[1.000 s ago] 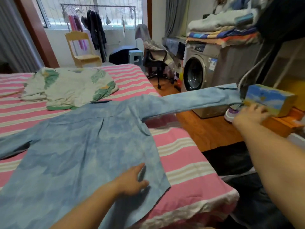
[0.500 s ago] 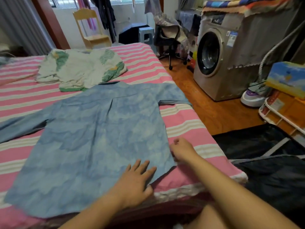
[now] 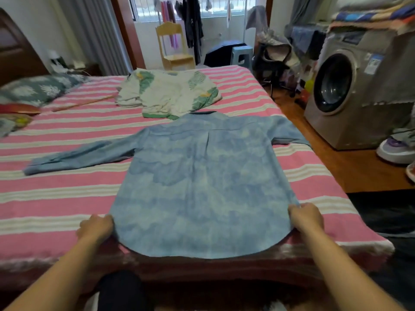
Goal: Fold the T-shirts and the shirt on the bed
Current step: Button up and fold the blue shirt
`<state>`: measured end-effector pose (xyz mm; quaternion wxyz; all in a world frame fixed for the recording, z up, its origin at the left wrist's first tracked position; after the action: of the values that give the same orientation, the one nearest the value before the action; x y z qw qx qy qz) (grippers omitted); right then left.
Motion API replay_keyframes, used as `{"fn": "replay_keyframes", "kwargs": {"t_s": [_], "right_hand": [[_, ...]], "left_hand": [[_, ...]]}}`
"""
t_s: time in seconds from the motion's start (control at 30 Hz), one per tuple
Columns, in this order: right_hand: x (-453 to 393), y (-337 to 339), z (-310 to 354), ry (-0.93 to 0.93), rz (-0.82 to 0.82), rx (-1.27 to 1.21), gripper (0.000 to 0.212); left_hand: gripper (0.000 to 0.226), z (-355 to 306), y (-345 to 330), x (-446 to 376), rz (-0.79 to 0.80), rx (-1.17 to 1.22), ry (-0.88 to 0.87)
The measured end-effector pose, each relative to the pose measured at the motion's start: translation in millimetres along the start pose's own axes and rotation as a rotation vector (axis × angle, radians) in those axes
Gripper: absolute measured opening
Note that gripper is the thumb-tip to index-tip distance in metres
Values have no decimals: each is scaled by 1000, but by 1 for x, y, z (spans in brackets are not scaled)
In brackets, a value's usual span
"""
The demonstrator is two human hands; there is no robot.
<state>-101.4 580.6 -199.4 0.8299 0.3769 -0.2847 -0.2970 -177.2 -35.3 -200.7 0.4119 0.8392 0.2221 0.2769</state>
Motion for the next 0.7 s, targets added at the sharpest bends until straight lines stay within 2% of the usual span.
{"fn": "replay_keyframes", "kwargs": {"t_s": [0.07,0.1,0.17,0.23,0.3,0.37,0.4,0.5,0.57,0.63,0.7], "right_hand": [[-1,-6,0,-41,-3,-63,21],[-2,-11,-5,-89,2,-124,21],[-8,-12,-15,-179,17,-231,20],[-9,0,-18,-184,11,-305,14],[-12,17,-19,-157,-37,-206,10],[-11,26,-31,-186,-88,37,23],[-8,26,-36,-199,-53,133,29],[11,29,-34,-146,-20,332,24],[23,42,-12,-30,-134,427,25],[31,48,26,176,-247,479,39],[36,33,68,408,-221,519,46]], "left_hand": [[66,0,-4,-9,76,106,-20],[62,-1,-7,-14,106,183,-22],[38,-2,-9,-14,115,285,-16],[20,-2,-4,-7,80,352,7],[16,1,-4,14,109,550,53],[17,14,-8,31,158,482,60],[19,23,-12,35,186,428,67],[27,42,-11,36,264,-44,-78],[39,38,-3,41,196,-227,-173],[40,7,5,53,1,-276,-393],[49,-44,-2,77,-85,-249,-706]]}}
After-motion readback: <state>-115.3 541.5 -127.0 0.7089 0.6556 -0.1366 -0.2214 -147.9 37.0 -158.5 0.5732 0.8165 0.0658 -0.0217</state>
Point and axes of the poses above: each hand's wrist, its own x-axis away from the middle knuckle, its own y-axis out of the back of the hand, z = x × y, the point moved 6 cm from there along -x, towards the middle knuckle, and after that the axes turned 11 degrees about x, right-handed, at the moved point
